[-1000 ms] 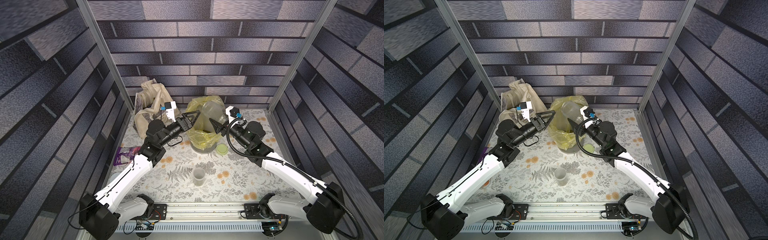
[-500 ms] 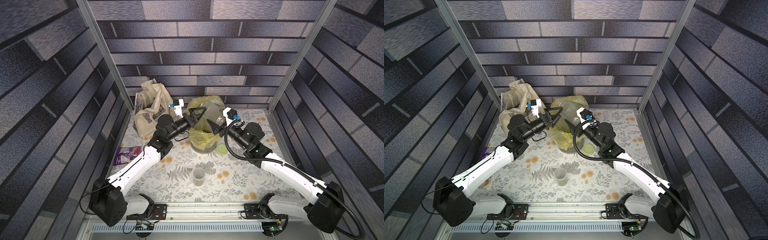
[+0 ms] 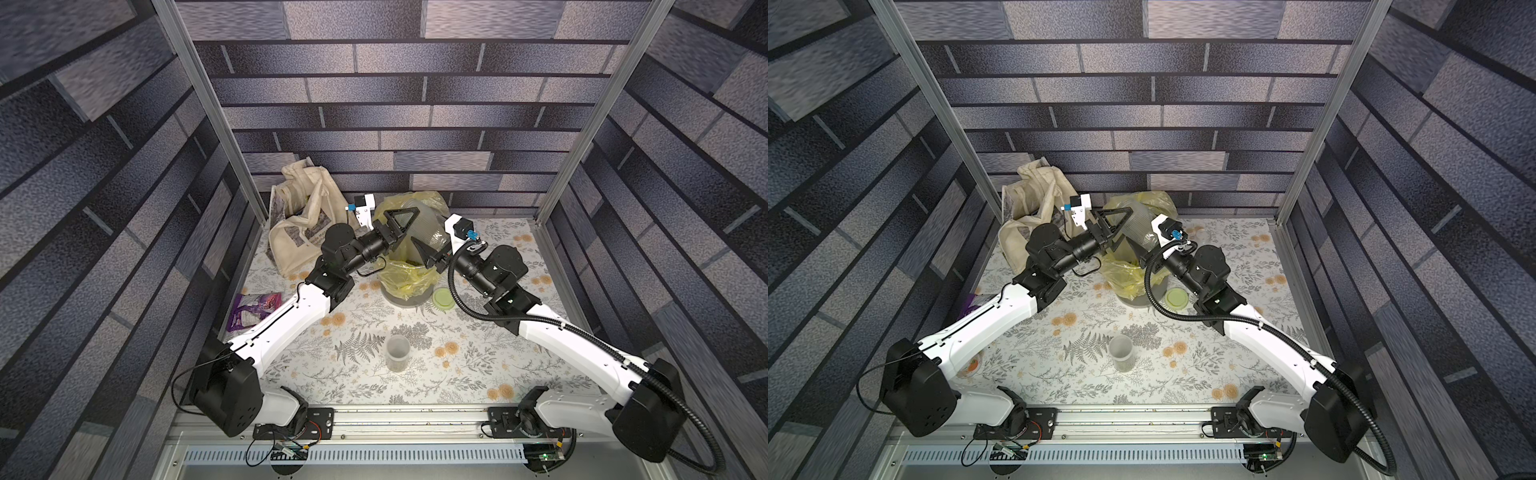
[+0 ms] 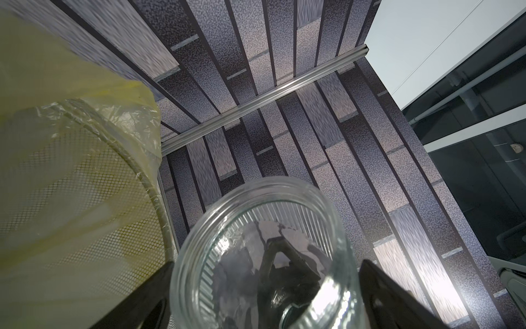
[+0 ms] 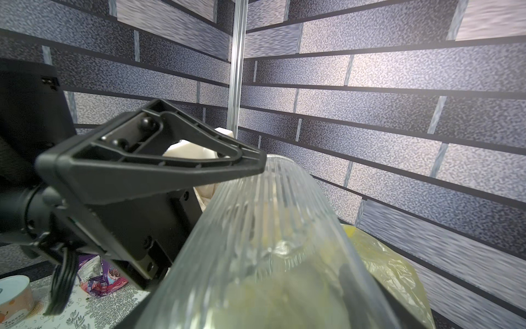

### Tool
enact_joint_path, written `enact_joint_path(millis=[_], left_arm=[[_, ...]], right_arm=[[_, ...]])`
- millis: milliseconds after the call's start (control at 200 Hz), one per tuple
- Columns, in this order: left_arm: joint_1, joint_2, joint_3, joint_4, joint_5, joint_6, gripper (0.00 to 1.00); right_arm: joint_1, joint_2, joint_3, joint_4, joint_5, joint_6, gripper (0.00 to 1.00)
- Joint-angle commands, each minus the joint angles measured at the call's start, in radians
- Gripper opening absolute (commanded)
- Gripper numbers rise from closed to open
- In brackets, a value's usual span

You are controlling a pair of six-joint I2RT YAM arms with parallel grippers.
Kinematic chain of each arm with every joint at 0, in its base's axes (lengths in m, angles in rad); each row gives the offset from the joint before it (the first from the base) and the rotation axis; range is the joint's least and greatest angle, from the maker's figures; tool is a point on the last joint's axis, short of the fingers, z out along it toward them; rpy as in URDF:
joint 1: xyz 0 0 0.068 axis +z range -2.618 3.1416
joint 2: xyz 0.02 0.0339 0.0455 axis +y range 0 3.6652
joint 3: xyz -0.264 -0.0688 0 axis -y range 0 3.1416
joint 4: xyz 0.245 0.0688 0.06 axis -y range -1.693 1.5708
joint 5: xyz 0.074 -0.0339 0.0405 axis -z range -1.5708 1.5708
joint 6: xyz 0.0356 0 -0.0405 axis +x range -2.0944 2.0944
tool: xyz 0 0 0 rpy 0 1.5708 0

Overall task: Empty moldy mung beans from jars
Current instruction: Place the jar at the center of the board.

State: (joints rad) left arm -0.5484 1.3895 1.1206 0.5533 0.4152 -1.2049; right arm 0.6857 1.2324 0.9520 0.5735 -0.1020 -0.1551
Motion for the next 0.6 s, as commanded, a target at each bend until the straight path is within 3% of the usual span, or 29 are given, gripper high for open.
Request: enact_joint_path(millis=[0, 466, 546, 596], left_arm=[[-0.007, 0.003, 0.037, -0.004, -0.047, 0.056, 1.0], [-0.027, 0.068, 0.056, 0.073, -0.01, -0.028, 1.0], [-0.027, 0.073, 0.056, 0.087, -0.005, -0.033, 0.98], [-0.027, 0.075, 0.056, 0.097, -0.003, -0.03, 0.91]], right_arm=[[0.01, -0.008, 0.008, 0.131, -0.021, 0.016, 0.39], [0.026, 0.089, 0.029, 0.231, -0.02, 0.027, 0.39], [0.026, 0.095, 0.027, 0.239, -0.015, 0.023, 0.39], [0.026, 0.099, 0.026, 0.237, -0.013, 0.02, 0.39]])
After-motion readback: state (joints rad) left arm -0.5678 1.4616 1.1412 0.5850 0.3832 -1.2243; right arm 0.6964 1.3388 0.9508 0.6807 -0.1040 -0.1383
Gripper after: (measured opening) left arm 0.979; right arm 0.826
